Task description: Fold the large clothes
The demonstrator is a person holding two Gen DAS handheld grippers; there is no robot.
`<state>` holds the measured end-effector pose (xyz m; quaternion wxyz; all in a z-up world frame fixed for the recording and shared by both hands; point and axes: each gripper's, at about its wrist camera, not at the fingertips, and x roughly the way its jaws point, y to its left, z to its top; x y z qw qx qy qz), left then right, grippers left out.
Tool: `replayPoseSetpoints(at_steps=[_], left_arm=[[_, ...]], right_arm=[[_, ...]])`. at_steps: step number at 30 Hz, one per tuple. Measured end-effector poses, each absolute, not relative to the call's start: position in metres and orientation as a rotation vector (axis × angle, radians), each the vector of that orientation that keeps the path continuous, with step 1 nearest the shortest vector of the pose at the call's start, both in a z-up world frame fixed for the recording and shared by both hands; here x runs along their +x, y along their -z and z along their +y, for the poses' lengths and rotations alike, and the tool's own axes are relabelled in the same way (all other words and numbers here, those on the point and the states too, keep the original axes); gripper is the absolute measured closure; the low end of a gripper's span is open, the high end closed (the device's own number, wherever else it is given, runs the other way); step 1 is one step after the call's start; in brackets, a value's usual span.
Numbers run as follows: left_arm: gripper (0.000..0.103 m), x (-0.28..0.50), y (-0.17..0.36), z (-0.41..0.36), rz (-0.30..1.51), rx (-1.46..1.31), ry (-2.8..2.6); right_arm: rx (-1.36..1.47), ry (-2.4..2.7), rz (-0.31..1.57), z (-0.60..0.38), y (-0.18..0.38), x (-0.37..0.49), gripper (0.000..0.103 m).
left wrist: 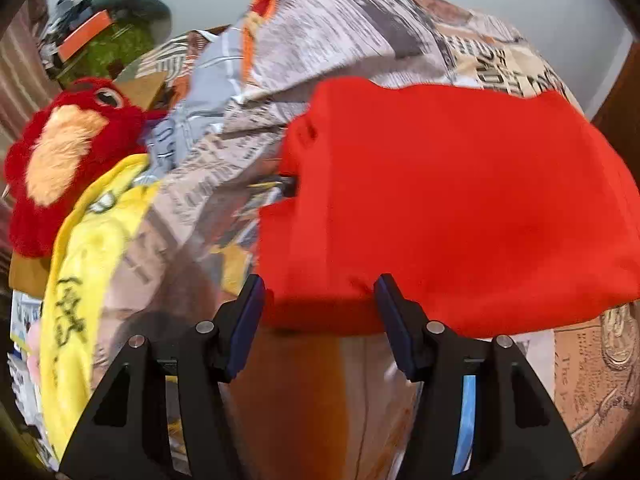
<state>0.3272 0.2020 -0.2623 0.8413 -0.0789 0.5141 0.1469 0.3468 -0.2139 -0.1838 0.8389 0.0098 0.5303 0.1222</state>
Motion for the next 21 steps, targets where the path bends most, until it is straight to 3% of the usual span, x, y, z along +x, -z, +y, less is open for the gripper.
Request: replayPoseSetpoints(at_steps=[9,14,21], left_arm=[[0.046,0.297,0.230,0.221,1.014,-0.537,-0.138],[0.046,0.295,0.262,0.222,1.022,-0.848,-0.003],[0.046,0.315,0.305,0.216,1.032,-1.009,0.045]], right_arm=[[0.020,-0.317,0.979,-0.194,0.128,0.331,0.014],[0.005,-0.390,0.947,-0.168,0.123,0.329,0.014],[-0.064,-0.456,0.973,-0.130,0.142,0.327,0.014]])
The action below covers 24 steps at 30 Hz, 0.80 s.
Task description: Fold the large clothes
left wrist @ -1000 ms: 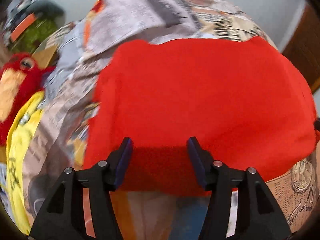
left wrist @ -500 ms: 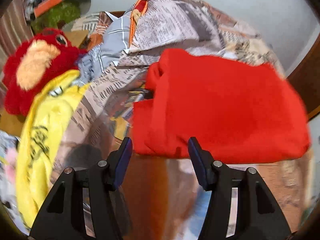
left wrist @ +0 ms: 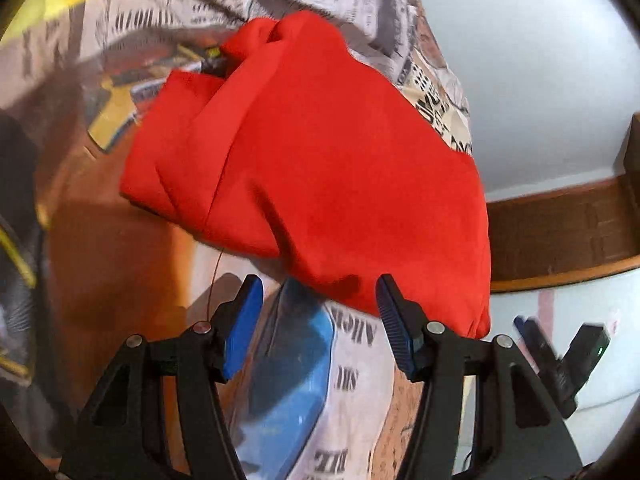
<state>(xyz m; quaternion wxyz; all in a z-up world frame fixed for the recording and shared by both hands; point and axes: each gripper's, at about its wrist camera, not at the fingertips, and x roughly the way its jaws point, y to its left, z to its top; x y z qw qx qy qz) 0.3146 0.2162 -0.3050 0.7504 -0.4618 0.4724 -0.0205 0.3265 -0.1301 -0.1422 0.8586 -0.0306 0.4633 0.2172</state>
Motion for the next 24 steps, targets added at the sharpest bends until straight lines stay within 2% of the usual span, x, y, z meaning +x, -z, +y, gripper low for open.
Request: replayPoseSetpoints(at_steps=[6,14,16,18,19,20,24], left_arm=[[0.046,0.332,0.334,0.237,0.949,-1.200,0.021],[0.048,0.363,0.340,0.247,0.835,-1.263,-0.098],[0.064,0.367,0.342,0.248,0.830,-1.264,-0.157],[0.083,0.368,0.346,0.255,0.846,-1.258,-0.186],[0.088,0.369,0.345,0.257,0.849,-1.256,-0.190],[0.097,0.368,0.340,0.259,0.844,-1.245,-0.191],[0.098,0.359,0.293,0.264,0.811,-1.106,-0.180]], right_arm=[[-0.117,-0.480,1.005,-0.110,0.159,0.330,0.014],[-0.103,-0.462,1.050,-0.094,0.175,0.344,0.014],[-0.094,-0.465,1.066,-0.091,0.178,0.345,0.014],[-0.073,-0.481,1.093,-0.089,0.180,0.347,0.014],[-0.065,-0.480,1.110,-0.088,0.180,0.347,0.014],[-0.063,-0.473,1.117,-0.086,0.180,0.348,0.014],[-0.095,-0.476,1.117,-0.075,0.171,0.346,0.014]])
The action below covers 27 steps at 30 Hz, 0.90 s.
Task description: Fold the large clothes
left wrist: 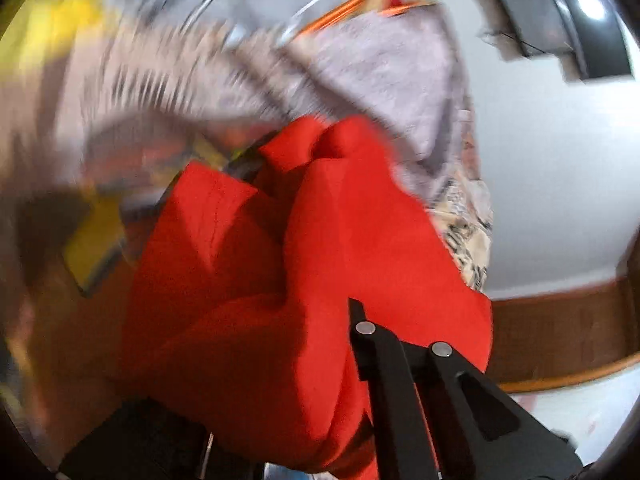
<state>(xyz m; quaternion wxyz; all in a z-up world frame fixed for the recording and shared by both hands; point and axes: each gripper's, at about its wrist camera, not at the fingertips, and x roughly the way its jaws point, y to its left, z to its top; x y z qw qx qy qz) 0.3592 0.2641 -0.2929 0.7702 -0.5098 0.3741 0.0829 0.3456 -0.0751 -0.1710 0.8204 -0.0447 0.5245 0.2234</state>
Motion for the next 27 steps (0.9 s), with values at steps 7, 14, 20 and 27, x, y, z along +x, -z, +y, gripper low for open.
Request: replayPoseSetpoints(at_steps=[7,14,20,27], left_arm=[[0.098,0.317,0.175,0.254,0.622,-0.848,-0.146],[0.098,0.290,0.114,0.241,0.531,-0.643,-0.175],[0.098,0.316,0.109,0.184,0.589,-0.458,-0.124],[0.098,0.351,0.104,0.085,0.632,-0.334,0.137]], right_arm=[[-0.112,-0.539,1.080,-0.027,0.153,0.340,0.014],[-0.201,-0.635,1.236,0.047,0.205,0.317,0.014],[-0.333,-0.722,1.155,0.050,0.197,0.285,0.014],[-0.193,-0.554,1.062,-0.060,0.152,0.301,0.014]])
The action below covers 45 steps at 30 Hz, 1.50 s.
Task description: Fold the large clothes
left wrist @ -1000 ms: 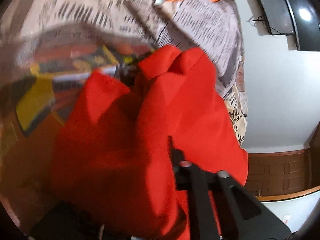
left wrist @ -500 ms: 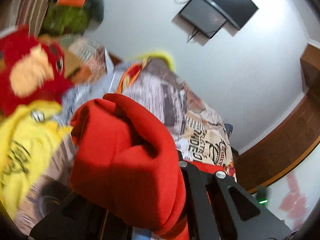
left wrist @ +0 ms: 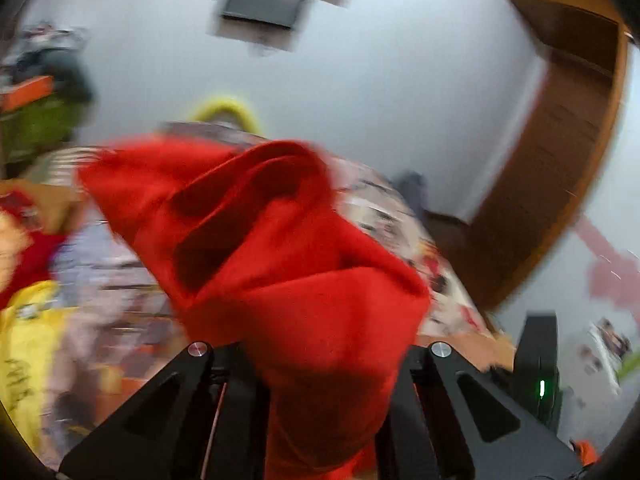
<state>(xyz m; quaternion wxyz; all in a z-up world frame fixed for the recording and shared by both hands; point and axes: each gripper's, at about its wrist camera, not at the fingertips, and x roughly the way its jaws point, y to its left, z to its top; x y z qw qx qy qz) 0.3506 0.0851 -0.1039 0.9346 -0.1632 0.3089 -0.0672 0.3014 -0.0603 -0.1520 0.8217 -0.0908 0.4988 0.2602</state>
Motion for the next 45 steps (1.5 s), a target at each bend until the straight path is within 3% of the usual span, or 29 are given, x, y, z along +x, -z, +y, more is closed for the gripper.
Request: replayPoseSetpoints(at_steps=[9,13,16,18,22,26,33,40,43,45], left_arm=[[0.098,0.387,0.210,-0.015,1.025,-0.298,0.382],[0.098,0.369,0.231,-0.030,1.078,-0.191,0.362],[0.082,0.353,0.218,-0.035,1.050,-0.130,0.369],[0.064,0.343,0.204,-0.035,1.042,-0.099,0.383],[0.061,0.319,0.170,-0.026,0.960,-0.021,0.379],[0.045,0.300,0.133,0.004,0.853,0.016,0.267],[0.042,0.316,0.148,0.066,0.876,-0.018,0.090],[0.041,0.320,0.218,0.090,1.045,-0.073,0.088],[0.027,0.310,0.227,0.098,1.025,-0.133,0.087],[0.024,0.303,0.231,0.101,1.023,-0.147,0.091]], right_arm=[[0.023,-0.320,1.090,-0.173,0.150,0.329,0.014],[0.005,-0.316,1.087,-0.183,0.154,0.324,0.014],[0.001,-0.325,1.074,-0.189,0.148,0.317,0.014],[0.011,-0.335,1.059,-0.194,0.141,0.313,0.014],[0.027,-0.350,1.018,-0.186,0.125,0.307,0.014],[0.048,-0.422,0.983,-0.166,0.107,0.302,0.014],[-0.010,-0.516,0.951,-0.110,0.107,0.306,0.008],[-0.160,-0.509,1.107,-0.087,0.177,0.311,0.008],[-0.239,-0.491,1.174,-0.094,0.209,0.307,0.008],[-0.214,-0.498,1.198,-0.106,0.217,0.303,0.008]])
